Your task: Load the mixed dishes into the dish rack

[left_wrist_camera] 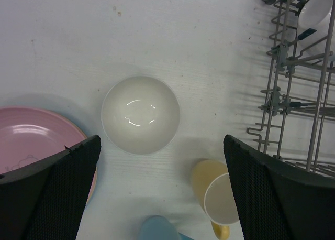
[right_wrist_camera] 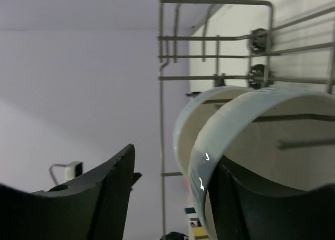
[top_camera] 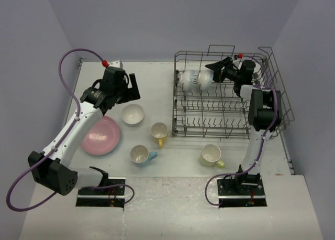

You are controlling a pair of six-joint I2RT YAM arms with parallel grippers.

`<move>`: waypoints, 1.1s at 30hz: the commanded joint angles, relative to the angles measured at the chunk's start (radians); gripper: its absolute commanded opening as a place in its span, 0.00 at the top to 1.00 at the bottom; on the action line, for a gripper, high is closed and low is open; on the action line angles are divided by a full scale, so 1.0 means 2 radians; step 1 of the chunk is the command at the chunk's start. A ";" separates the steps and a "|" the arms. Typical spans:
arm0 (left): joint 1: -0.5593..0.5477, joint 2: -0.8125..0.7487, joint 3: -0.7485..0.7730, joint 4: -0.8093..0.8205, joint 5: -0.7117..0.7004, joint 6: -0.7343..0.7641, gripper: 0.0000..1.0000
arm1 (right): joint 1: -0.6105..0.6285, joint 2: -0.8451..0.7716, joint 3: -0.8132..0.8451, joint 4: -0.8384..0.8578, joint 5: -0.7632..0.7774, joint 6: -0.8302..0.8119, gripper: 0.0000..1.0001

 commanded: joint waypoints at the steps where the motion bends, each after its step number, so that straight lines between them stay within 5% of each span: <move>1: 0.004 -0.003 -0.004 0.011 -0.002 -0.011 0.00 | -0.004 -0.034 0.018 -0.086 0.032 -0.079 0.42; 4: 0.004 -0.008 -0.011 0.010 -0.008 -0.013 0.00 | -0.004 -0.057 0.013 -0.125 0.052 -0.114 0.35; 5: 0.004 -0.009 -0.012 0.007 -0.010 -0.015 0.00 | -0.004 -0.066 0.016 -0.139 0.057 -0.126 0.14; 6: 0.004 -0.010 -0.012 0.006 -0.015 -0.015 0.00 | -0.004 -0.071 0.019 -0.157 0.069 -0.148 0.02; 15: 0.015 -0.010 -0.043 0.002 -0.033 -0.030 0.00 | -0.004 -0.139 0.011 -0.271 0.138 -0.218 0.01; 23: 0.048 0.006 -0.093 0.032 -0.035 -0.039 0.00 | -0.004 -0.252 -0.046 -0.292 0.236 -0.266 0.01; 33: 0.068 0.111 -0.105 0.082 -0.034 -0.032 0.00 | 0.005 -0.419 -0.118 -0.332 0.335 -0.339 0.01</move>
